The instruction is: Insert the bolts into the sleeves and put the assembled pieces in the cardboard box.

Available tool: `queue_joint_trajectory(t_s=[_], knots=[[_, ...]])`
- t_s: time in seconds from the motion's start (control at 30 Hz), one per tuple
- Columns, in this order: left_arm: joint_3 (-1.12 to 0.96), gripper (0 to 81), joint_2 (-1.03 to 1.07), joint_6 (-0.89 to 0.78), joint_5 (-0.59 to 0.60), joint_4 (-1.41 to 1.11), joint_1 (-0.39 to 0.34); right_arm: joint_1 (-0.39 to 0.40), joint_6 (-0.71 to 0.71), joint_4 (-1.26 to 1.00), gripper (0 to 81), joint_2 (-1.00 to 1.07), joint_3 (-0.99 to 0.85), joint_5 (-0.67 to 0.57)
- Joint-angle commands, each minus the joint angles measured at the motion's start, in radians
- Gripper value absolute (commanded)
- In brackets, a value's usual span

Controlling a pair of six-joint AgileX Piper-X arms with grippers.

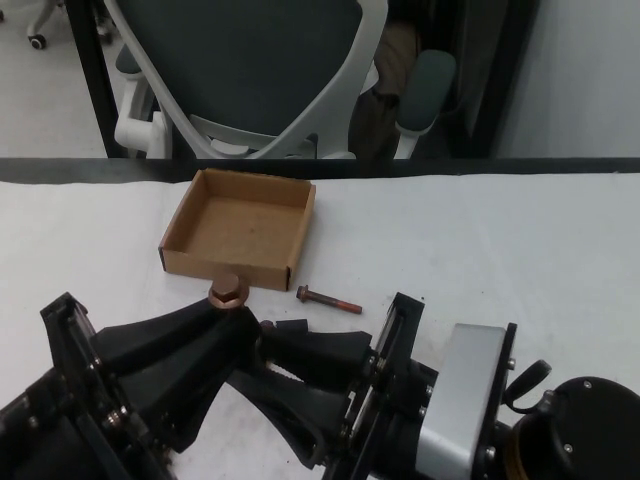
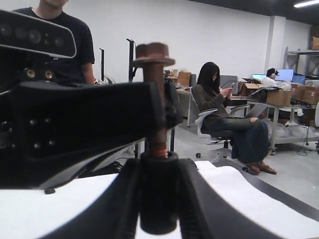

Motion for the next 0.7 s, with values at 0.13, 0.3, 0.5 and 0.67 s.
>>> queue_joint_trajectory(t_s=[0.13,0.3,0.5,0.67], knots=[[0.003,0.8,0.002,-0.009,0.029,-0.028,-0.007,-0.012,0.014,-0.067,0.2,-0.007,-0.007,0.08],[0.003,0.8,0.002,-0.005,0.028,-0.006,-0.007,-0.012,0.014,-0.067,0.2,-0.007,-0.007,0.08],[0.003,8.6,0.002,0.041,0.058,-0.002,-0.007,-0.012,0.014,-0.067,0.2,-0.007,-0.007,0.076],[0.003,27.9,0.002,0.041,0.058,0.002,-0.007,-0.012,0.014,-0.067,0.2,-0.007,-0.007,0.076]])
